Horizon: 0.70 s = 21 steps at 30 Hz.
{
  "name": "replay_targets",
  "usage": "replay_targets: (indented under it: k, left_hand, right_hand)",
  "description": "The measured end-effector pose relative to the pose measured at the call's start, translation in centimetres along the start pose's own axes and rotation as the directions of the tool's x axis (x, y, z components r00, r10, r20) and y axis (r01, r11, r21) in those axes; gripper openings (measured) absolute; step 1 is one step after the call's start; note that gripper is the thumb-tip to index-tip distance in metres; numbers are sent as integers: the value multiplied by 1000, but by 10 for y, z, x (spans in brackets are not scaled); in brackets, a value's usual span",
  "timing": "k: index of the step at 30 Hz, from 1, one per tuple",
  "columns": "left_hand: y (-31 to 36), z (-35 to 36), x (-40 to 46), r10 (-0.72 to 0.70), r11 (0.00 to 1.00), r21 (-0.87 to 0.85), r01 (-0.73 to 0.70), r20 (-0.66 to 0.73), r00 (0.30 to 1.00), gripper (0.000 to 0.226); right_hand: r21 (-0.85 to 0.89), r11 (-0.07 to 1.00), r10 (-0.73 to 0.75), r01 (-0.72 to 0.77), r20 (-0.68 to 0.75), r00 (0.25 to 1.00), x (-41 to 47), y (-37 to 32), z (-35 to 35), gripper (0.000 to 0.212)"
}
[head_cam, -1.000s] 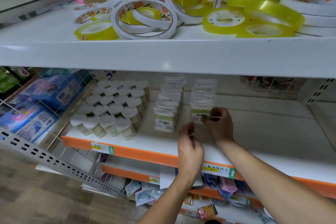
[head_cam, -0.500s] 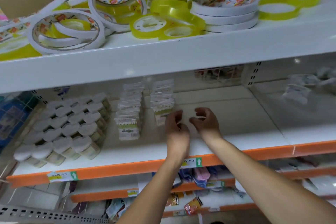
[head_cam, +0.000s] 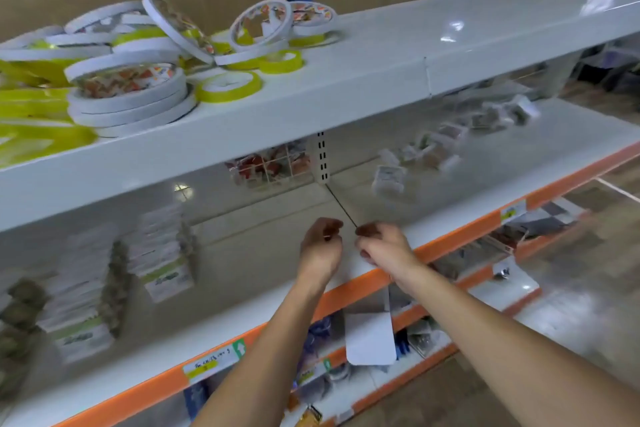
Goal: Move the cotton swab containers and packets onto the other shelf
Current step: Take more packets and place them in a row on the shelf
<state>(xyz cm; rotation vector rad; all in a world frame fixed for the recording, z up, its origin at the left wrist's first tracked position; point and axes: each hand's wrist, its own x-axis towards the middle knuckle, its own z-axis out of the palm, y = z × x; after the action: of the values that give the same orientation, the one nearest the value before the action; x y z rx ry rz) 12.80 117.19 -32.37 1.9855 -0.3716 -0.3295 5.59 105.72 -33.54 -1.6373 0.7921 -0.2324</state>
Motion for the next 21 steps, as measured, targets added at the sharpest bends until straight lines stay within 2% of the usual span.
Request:
replay_targets:
  k: [3, 12, 17, 21]
  left_hand:
    - [20, 35, 0, 14, 1000, -12, -14, 39, 999, 34]
    - [57, 128, 2, 46, 999, 19, -48, 70, 996, 30]
    - [63, 157, 10, 15, 998, 53, -18, 67, 998, 29]
    - [66, 168, 29, -64, 997, 36, 63, 22, 998, 30]
  right_hand:
    - [5, 1000, 22, -22, -19, 1000, 7, 5, -43, 23]
    - [-16, 999, 42, -43, -62, 997, 23, 29, -146, 13]
    - [-8, 999, 37, -37, -97, 995, 34, 41, -190, 13]
    - [16, 999, 31, -30, -98, 995, 51, 44, -210, 15]
